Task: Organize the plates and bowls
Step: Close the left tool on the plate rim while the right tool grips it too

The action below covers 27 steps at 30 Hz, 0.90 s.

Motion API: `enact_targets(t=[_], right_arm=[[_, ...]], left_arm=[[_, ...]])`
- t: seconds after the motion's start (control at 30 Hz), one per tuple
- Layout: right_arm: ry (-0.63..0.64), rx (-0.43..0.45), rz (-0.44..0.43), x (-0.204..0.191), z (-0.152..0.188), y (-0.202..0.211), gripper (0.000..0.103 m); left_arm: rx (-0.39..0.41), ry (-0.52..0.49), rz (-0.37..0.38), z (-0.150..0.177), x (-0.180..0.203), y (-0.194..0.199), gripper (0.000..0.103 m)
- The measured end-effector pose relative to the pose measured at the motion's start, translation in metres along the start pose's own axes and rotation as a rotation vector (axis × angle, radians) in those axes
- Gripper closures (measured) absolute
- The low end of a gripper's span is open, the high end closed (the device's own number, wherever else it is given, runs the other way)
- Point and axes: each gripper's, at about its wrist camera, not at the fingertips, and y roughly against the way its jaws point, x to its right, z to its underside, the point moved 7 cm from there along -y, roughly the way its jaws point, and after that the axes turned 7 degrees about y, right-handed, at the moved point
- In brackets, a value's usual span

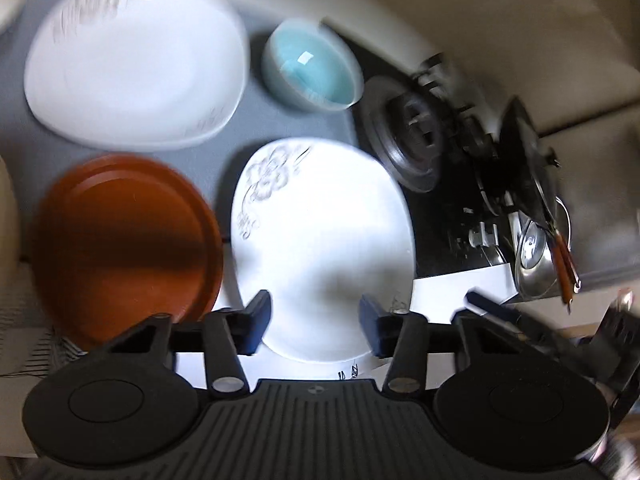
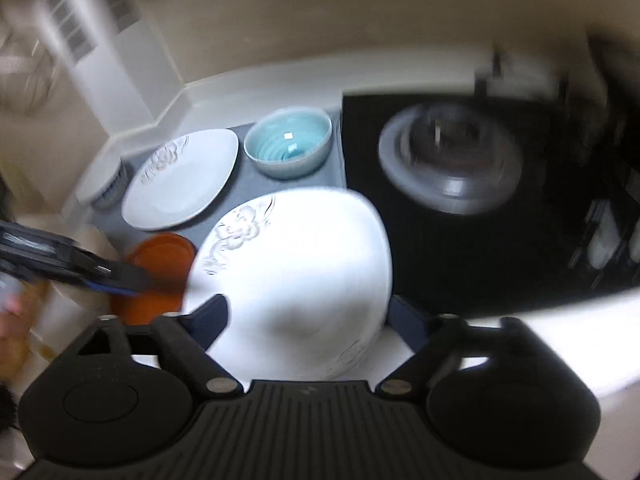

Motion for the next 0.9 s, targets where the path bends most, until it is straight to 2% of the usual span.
enact_targets(t=[0.1,0.2,0.3,0.4,0.57,0.63,0.73,0.9], right_arm=[[-0.166,-0.018,-0.061,0.019,0.004,-0.011,0.021],[-0.215,-0.019,-0.104,0.030,0.000,-0.020,0.023],[-0.234,-0.011,-0.146,0.039,-0.006,-0.029,0.027],[-0.272,-0.012,-0.145,0.051,-0.012,-0.037,0.028],[-0.339,-0.002,-0.141,0.067,-0.015,-0.042,0.028],[-0.331,-0.002,-0.131,0.070,-0.014,-0.044,0.028],[-0.318,-0.010,-0.110,0.074,-0.013,-0.048,0.028],[-0.322,-0.026,-0.080,0.083,-0.006,-0.058,0.028]], left_arm=[[-0.039,-0.016,0.014,-0.015,0.000,-0.018,0.056],[-0.069,-0.015,-0.045,-0.022,-0.004,-0.032,0.058],[-0.111,0.036,-0.065,-0.025,-0.013,-0.046,0.067],[-0.116,0.057,-0.095,-0.024,-0.018,-0.051,0.073],[-0.079,0.025,-0.132,-0.030,-0.013,-0.039,0.072],[-0.088,0.024,-0.129,-0.030,-0.014,-0.041,0.072],[-0.117,0.032,-0.179,-0.028,-0.023,-0.051,0.072],[-0.138,0.044,-0.179,-0.028,-0.024,-0.064,0.072]])
